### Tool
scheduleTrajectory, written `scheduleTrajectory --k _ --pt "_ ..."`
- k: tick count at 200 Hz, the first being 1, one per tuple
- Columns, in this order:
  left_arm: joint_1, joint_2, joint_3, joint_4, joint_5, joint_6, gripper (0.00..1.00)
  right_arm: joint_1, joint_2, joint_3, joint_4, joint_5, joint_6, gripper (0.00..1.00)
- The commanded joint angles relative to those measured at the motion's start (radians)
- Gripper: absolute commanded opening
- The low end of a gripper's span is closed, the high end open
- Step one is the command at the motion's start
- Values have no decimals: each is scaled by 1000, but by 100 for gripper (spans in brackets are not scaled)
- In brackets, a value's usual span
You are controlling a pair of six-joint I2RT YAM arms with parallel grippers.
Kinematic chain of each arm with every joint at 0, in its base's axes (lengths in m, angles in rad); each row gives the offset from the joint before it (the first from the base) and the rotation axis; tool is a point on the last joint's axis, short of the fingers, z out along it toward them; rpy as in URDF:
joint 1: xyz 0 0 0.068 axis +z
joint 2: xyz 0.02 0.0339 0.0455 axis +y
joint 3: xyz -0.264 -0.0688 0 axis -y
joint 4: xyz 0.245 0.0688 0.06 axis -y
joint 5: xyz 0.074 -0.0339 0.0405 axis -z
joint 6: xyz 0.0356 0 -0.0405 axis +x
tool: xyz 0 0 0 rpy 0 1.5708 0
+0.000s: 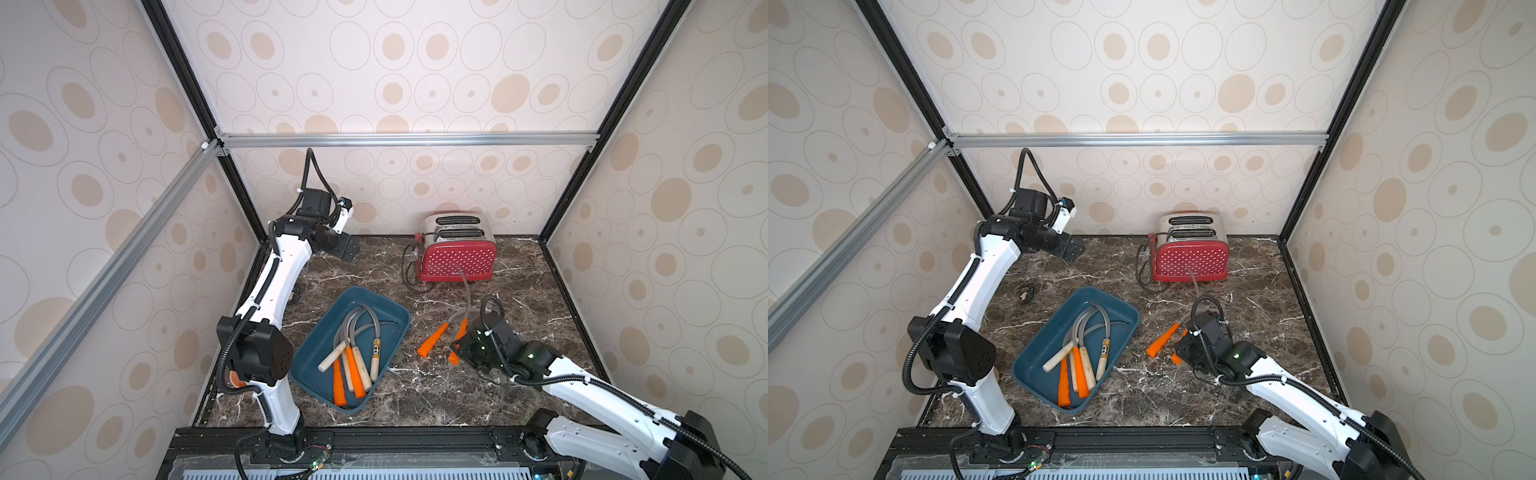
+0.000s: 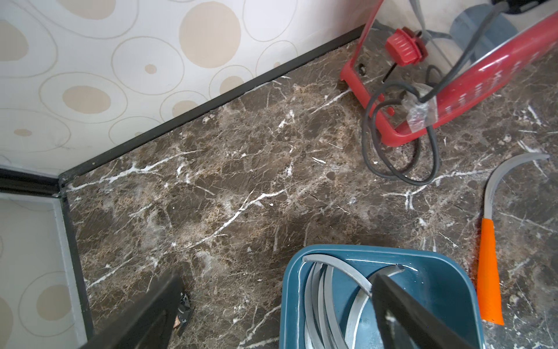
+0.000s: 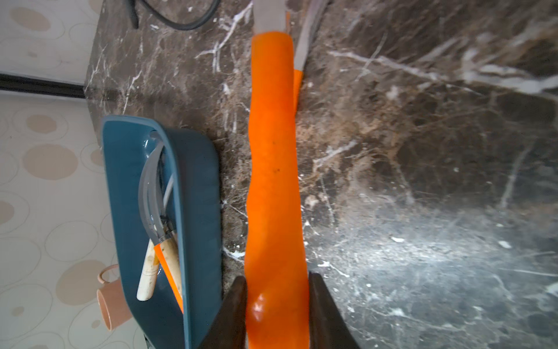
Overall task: Put small sickles into storage boxes
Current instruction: Pick up the sickle at the center of the board, then place the sickle in the storage box.
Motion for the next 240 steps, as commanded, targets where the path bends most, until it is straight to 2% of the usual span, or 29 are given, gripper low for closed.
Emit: scheduleTrajectory --k 1,58,97,126,169,240 --pt "34 -21 45 0 7 -38 99 50 67 77 46 13 -22 10" --pt "76 -64 49 6 -55 -42 99 197 332 303 82 21 -70 10" --pt "87 -95 21 45 -107 -41 99 254 481 397 168 -29 -56 10" --pt "106 -69 29 55 -127 -53 99 287 573 475 174 -55 -58 10" --pt "119 -66 26 66 -117 -65 99 334 644 550 126 -61 -44 10" --pt "125 -74 19 76 -103 -67 99 392 678 569 65 -67 23 9"
